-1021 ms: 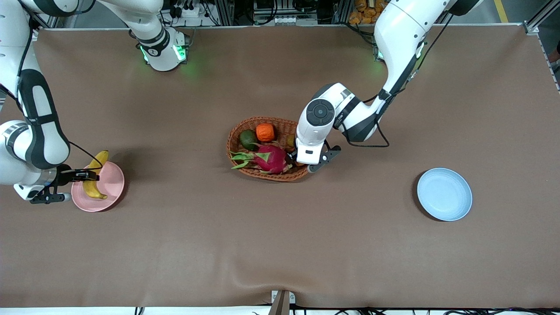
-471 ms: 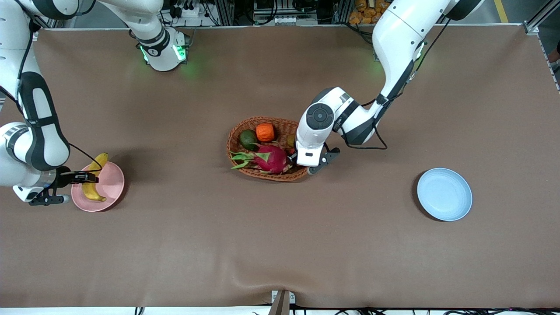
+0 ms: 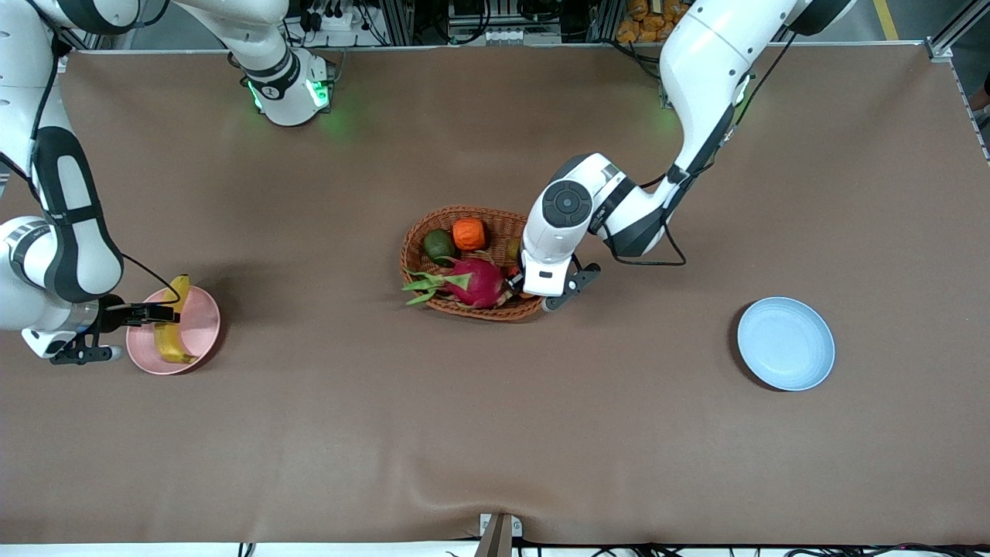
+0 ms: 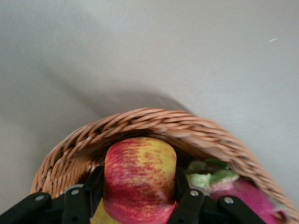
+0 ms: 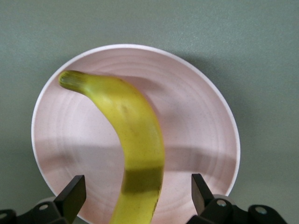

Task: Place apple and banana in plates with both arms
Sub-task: 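Carry the red apple to the blue plate with the left gripper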

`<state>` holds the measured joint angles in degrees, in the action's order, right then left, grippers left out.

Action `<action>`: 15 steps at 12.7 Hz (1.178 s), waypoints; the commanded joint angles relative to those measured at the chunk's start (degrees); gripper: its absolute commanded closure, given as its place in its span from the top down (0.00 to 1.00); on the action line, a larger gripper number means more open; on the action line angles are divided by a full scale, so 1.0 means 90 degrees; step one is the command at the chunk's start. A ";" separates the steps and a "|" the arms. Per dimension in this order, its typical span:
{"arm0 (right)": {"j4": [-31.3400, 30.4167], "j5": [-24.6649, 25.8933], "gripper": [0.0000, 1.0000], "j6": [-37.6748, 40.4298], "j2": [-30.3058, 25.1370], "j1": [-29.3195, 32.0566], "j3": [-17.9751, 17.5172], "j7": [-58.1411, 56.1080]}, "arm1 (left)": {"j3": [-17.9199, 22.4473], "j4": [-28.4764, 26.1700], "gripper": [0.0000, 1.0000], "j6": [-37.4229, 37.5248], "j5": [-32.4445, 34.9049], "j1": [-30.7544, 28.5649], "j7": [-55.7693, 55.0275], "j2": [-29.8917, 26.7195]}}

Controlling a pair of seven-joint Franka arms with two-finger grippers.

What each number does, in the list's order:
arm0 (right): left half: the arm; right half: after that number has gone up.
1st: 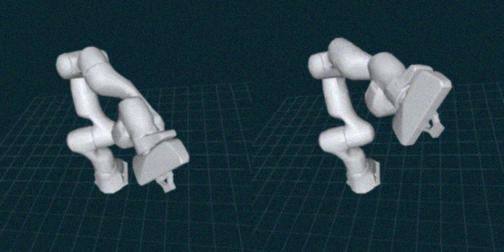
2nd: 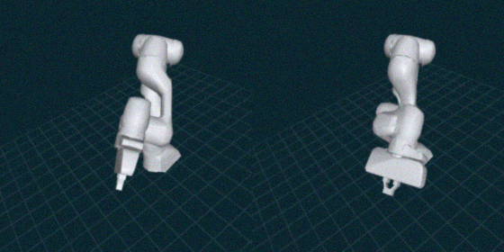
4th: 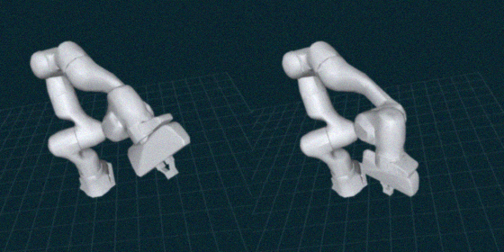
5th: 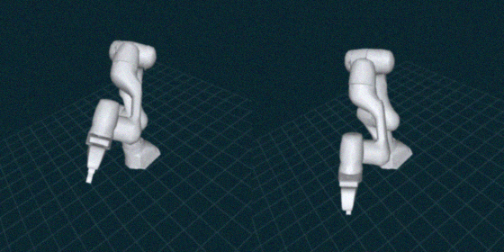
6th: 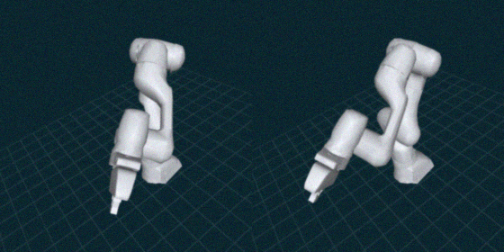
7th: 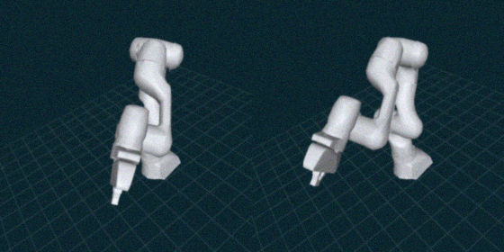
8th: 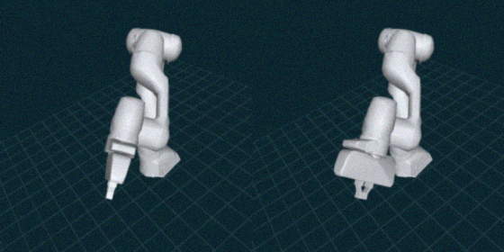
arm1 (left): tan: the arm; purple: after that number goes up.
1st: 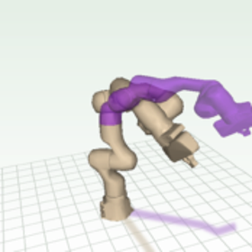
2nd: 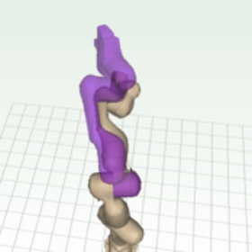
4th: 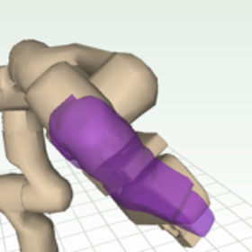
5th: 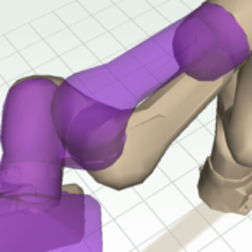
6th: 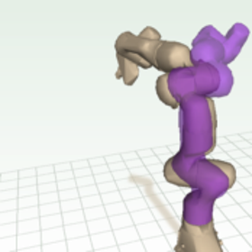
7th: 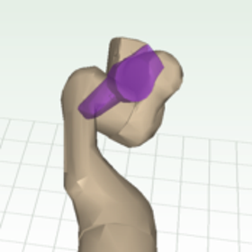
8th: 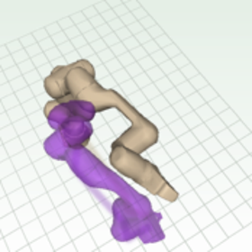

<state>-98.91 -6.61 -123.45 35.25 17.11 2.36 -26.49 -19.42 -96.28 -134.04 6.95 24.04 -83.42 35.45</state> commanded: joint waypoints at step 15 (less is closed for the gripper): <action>-0.1799 0.0041 1.00 -0.0848 -0.1366 -0.1041 -0.0126 0.1781 | -0.0029 0.0814 0.00 0.2520 -0.0226 -0.2592 0.4744 -0.1449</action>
<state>-106.80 -6.62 -124.25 27.55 8.46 1.14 -11.47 -19.27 -88.83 -112.55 5.92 2.36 -45.34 23.33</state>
